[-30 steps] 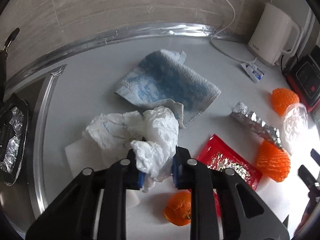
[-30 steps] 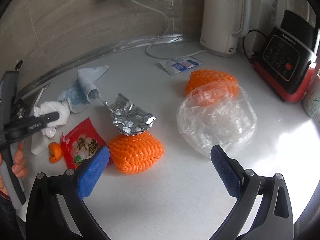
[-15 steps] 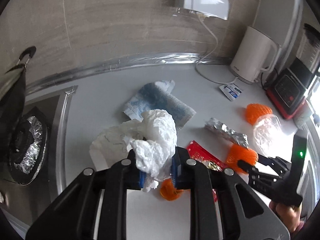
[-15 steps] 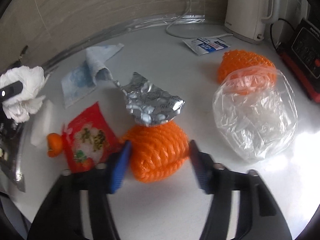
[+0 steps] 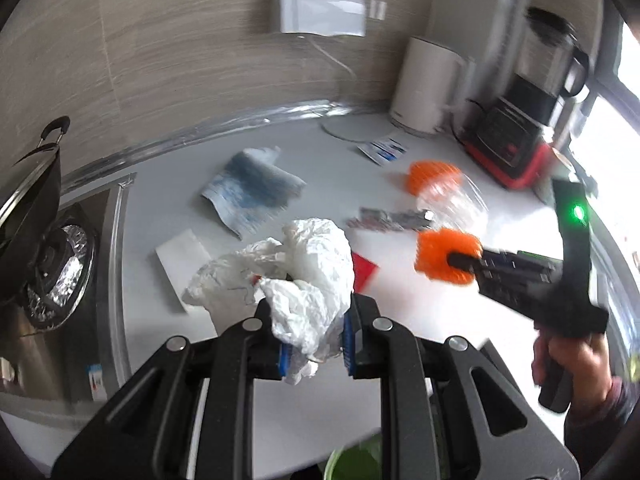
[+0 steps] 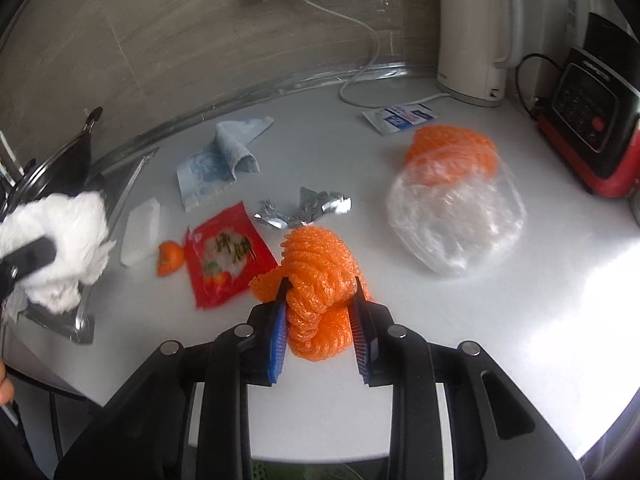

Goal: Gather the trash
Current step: 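Lower tissue and orange net into the green basket and open both grippers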

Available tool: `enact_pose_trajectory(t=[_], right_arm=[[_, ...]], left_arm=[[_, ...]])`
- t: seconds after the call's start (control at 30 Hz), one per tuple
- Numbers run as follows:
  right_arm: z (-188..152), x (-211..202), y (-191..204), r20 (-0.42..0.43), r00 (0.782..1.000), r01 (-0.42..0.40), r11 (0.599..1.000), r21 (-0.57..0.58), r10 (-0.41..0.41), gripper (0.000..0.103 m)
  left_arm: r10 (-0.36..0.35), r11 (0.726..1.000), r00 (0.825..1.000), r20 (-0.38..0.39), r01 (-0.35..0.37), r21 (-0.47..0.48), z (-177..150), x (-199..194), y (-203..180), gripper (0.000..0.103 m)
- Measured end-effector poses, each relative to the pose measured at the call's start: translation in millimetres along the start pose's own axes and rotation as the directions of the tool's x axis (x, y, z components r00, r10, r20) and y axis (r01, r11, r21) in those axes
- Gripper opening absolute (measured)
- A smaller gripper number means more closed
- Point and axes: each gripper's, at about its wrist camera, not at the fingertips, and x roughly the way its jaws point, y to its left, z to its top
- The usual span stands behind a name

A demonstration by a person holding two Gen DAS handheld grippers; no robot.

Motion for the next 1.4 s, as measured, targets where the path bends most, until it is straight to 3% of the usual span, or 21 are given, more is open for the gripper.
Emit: enact_pose_trajectory(t=[0.47, 0.63, 0.87, 1.03, 1.1, 1.27, 1.4], right_arm=[[-63, -81, -26, 0.032, 0.999, -0.021, 0.999, -0.050, 0.023, 0.028], [-90, -112, -34, 0.035, 0.999, -0.029, 0.996, -0.079, 0.032, 0.028], [-127, -125, -42, -0.011, 0.999, -0.052, 0.995, -0.084, 0.051, 0.028], [-145, -122, -42, -0.046, 0.997, -0.067, 0.994, -0.086, 0.063, 0.028], [-149, -122, -40, -0.054, 0.996, -0.074, 0.993, -0.094, 0.069, 0.028], [-150, -122, -34, -0.059, 0.995, -0.088, 0.989, -0.115, 0.082, 0.029], [-148, -123, -30, -0.057, 0.994, -0.098, 0.987, -0.128, 0.091, 0.030]], left_arm=[[-0.038, 0.999, 0.998, -0.044, 0.039, 0.009, -72, -44, -74, 0.019], [-0.084, 0.996, 0.990, -0.116, 0.087, 0.025, -108, -41, -99, 0.019], [-0.125, 0.988, 0.949, -0.288, 0.147, 0.053, -171, -6, -128, 0.021], [-0.124, 0.988, 0.901, -0.416, 0.151, 0.034, -209, 27, -138, 0.035], [-0.121, 0.990, 0.892, -0.435, 0.142, 0.016, -215, 32, -138, 0.045], [-0.093, 0.993, 0.912, -0.398, 0.115, 0.032, -211, 25, -141, 0.064], [-0.080, 0.995, 0.928, -0.364, 0.099, 0.034, -202, 16, -141, 0.065]])
